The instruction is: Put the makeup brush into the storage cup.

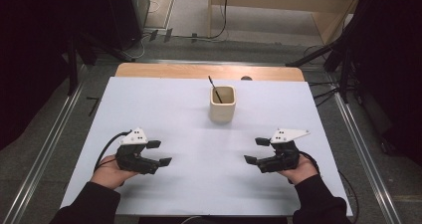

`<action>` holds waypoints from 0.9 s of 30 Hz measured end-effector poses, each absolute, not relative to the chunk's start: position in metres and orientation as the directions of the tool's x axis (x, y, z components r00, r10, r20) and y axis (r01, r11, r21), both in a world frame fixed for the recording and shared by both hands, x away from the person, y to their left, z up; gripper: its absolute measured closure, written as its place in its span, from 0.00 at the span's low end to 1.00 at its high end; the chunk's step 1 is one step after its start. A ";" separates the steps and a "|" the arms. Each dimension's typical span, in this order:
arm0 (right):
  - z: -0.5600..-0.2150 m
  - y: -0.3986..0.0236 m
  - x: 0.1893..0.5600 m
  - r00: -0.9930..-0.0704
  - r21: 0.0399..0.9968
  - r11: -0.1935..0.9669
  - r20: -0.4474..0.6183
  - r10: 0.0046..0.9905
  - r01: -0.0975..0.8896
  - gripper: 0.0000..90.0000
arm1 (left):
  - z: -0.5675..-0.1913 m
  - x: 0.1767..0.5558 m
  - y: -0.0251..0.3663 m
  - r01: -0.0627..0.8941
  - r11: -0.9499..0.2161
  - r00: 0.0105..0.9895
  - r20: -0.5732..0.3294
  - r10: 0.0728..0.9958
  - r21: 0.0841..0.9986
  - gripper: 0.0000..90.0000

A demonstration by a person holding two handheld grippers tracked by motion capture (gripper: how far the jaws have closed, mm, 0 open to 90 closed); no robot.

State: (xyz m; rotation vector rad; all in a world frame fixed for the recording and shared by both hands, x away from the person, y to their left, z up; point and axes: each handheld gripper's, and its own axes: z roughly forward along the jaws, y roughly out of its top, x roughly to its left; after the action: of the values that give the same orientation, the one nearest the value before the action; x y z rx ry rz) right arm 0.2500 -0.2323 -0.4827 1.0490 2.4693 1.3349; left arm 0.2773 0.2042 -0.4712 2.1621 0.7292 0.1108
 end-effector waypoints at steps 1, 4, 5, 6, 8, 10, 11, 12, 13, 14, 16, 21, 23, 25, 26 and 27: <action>-0.483 -0.232 0.250 -0.746 0.781 0.363 0.189 0.638 0.509 0.25 | -0.471 0.277 0.204 0.463 -0.486 0.827 -0.165 0.537 0.741 0.28; -0.484 -0.232 0.250 -0.746 0.778 0.366 0.189 0.639 0.511 0.25 | -0.471 0.277 0.204 0.463 -0.490 0.829 -0.164 0.536 0.739 0.28; -0.485 -0.232 0.251 -0.747 0.779 0.366 0.189 0.638 0.510 0.25 | -0.472 0.277 0.204 0.462 -0.491 0.830 -0.164 0.534 0.739 0.28; -0.485 -0.232 0.251 -0.749 0.781 0.364 0.192 0.634 0.508 0.25 | -0.472 0.277 0.204 0.460 -0.492 0.830 -0.162 0.533 0.739 0.28; -0.487 -0.233 0.252 -0.749 0.787 0.353 0.198 0.632 0.505 0.25 | -0.472 0.277 0.204 0.461 -0.492 0.830 -0.163 0.534 0.738 0.28; -0.487 -0.233 0.253 -0.743 0.786 0.351 0.195 0.641 0.509 0.25 | -0.472 0.277 0.204 0.462 -0.492 0.830 -0.163 0.534 0.738 0.28; -0.487 -0.233 0.254 -0.742 0.786 0.351 0.194 0.642 0.509 0.25 | -0.472 0.277 0.204 0.462 -0.492 0.829 -0.163 0.534 0.738 0.28; -0.487 -0.233 0.254 -0.741 0.787 0.347 0.197 0.642 0.510 0.25 | -0.472 0.277 0.204 0.461 -0.493 0.830 -0.162 0.533 0.738 0.28; -0.487 -0.233 0.254 -0.741 0.787 0.347 0.198 0.642 0.510 0.25 | -0.472 0.277 0.204 0.460 -0.493 0.831 -0.162 0.532 0.738 0.28; -0.487 -0.233 0.254 -0.741 0.787 0.348 0.196 0.643 0.510 0.25 | -0.472 0.277 0.203 0.459 -0.494 0.831 -0.161 0.532 0.738 0.28; -0.487 -0.233 0.254 -0.740 0.785 0.350 0.195 0.643 0.511 0.25 | -0.472 0.277 0.203 0.459 -0.494 0.831 -0.161 0.532 0.738 0.28; -0.488 -0.233 0.255 -0.741 0.787 0.347 0.196 0.642 0.509 0.25 | -0.472 0.277 0.203 0.460 -0.494 0.831 -0.162 0.532 0.738 0.28; -0.488 -0.232 0.255 -0.742 0.787 0.350 0.195 0.642 0.509 0.25 | -0.472 0.277 0.203 0.460 -0.493 0.831 -0.162 0.532 0.738 0.28; -0.488 -0.232 0.255 -0.743 0.786 0.352 0.193 0.641 0.508 0.25 | -0.472 0.277 0.203 0.460 -0.493 0.831 -0.162 0.532 0.738 0.28; -0.488 -0.232 0.255 -0.743 0.785 0.354 0.193 0.641 0.509 0.25 | -0.472 0.277 0.203 0.460 -0.493 0.831 -0.162 0.532 0.738 0.28; -0.488 -0.232 0.255 -0.742 0.785 0.352 0.194 0.641 0.510 0.25 | -0.472 0.277 0.203 0.460 -0.494 0.831 -0.162 0.532 0.738 0.28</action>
State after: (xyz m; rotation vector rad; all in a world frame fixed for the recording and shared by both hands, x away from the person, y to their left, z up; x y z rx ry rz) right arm 0.2548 -0.2322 -0.4876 1.0551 2.4593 1.3438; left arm 0.2771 0.2032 -0.4720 2.1703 0.7227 0.1100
